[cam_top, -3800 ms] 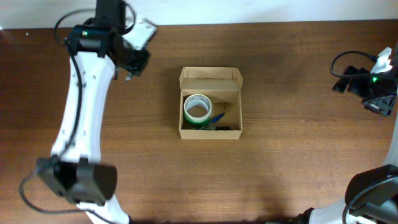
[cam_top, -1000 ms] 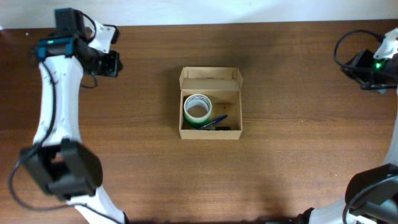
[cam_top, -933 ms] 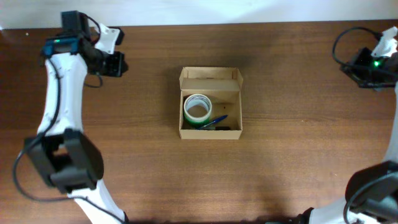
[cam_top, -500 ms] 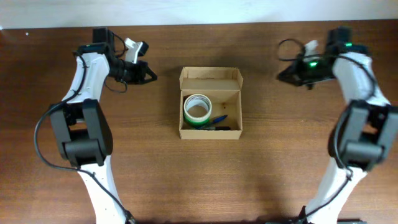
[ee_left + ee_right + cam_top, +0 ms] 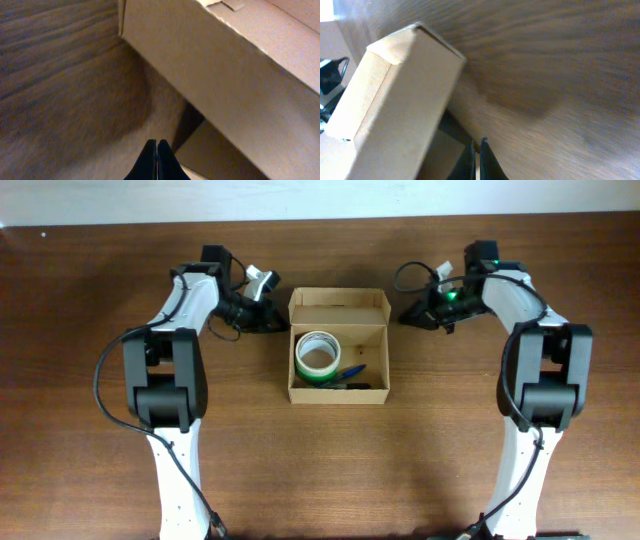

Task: Pack container
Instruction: 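Bring both grippers to the box lid's left and right edges, then lift and fold the box lid over with both grippers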

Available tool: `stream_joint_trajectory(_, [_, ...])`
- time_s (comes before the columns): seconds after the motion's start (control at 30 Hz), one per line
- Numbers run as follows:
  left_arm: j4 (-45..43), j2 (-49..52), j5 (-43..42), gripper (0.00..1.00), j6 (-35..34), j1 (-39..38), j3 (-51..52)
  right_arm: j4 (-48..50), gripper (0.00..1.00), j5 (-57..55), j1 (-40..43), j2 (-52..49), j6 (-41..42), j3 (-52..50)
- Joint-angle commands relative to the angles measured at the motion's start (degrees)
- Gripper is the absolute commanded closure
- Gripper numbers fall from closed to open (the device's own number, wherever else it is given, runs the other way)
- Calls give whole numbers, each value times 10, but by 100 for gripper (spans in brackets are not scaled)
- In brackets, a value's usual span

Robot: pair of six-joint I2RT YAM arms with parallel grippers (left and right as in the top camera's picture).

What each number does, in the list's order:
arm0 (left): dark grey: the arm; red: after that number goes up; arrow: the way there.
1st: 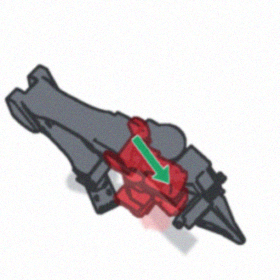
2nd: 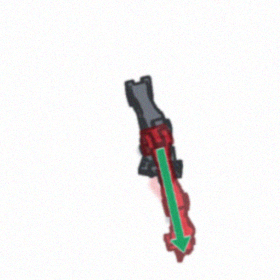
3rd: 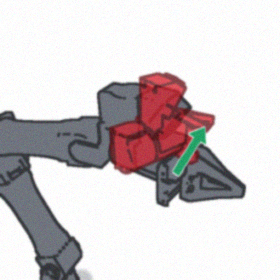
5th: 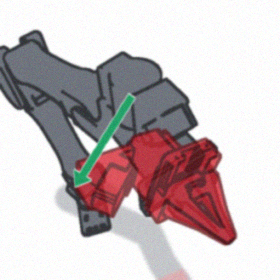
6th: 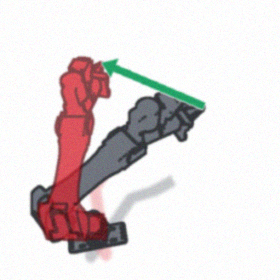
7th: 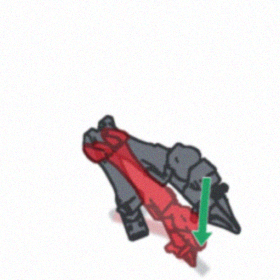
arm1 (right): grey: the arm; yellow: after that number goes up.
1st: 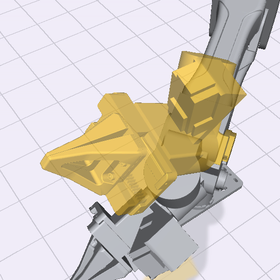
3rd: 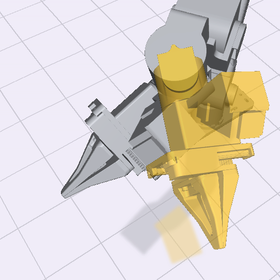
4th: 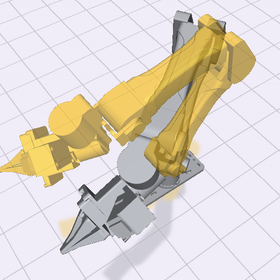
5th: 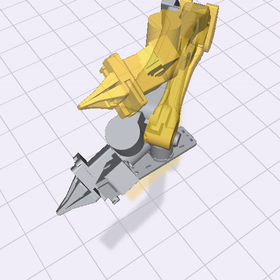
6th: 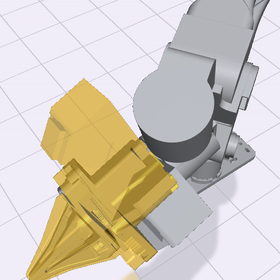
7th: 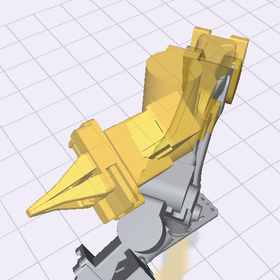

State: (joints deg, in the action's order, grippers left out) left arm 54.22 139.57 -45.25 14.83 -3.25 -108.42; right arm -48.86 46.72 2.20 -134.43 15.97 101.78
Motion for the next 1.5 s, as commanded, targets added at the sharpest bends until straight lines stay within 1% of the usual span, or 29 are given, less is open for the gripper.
stream_joint_trajectory(0.0, [-18,11,-43,98,-16,2,2,22,96,29,-32,-8,-11,-3])
stream_joint_trajectory(0.1, [-42,12,-79,98,-28,1,2,49,96,41,-53,-8,-7,-3])
stream_joint_trajectory(0.23, [-59,12,-84,98,-56,1,2,69,96,41,-70,-8,-3,-3])
stream_joint_trajectory(0.37, [-78,12,-153,98,-56,1,2,78,96,43,-69,-8,7,-3])
stream_joint_trajectory(0.43, [-93,12,-171,98,-56,1,2,78,96,51,-67,-8,6,-2])
stream_joint_trajectory(0.5, [-107,12,-185,98,-56,2,1,80,96,78,-64,-8,-2,-2])
stream_joint_trajectory(0.6, [-110,12,-195,98,-56,5,-13,94,96,160,-54,-8,-47,-1])
stream_joint_trajectory(0.67, [-110,10,-195,98,-56,9,-29,97,96,206,-44,-8,-48,7])
stream_joint_trajectory(0.77, [-110,0,-190,98,-56,13,-58,97,96,242,-29,2,-48,21])
stream_joint_trajectory(0.87, [-109,-20,-183,98,-56,13,-79,97,96,240,-22,27,-48,25])
stream_joint_trajectory(1.03, [-98,-73,-142,98,-47,8,-87,97,96,228,-22,75,-48,27])
stream_joint_trajectory(1.27, [-11,-120,-93,98,22,-13,-87,71,96,183,-33,118,-51,27])
stream_joint_trajectory(1.4, [39,-132,-44,98,35,-27,-87,64,96,176,-42,132,-52,27])
stream_joint_trajectory(1.47, [75,-137,-35,98,57,-30,-87,42,96,157,-47,141,-65,27])
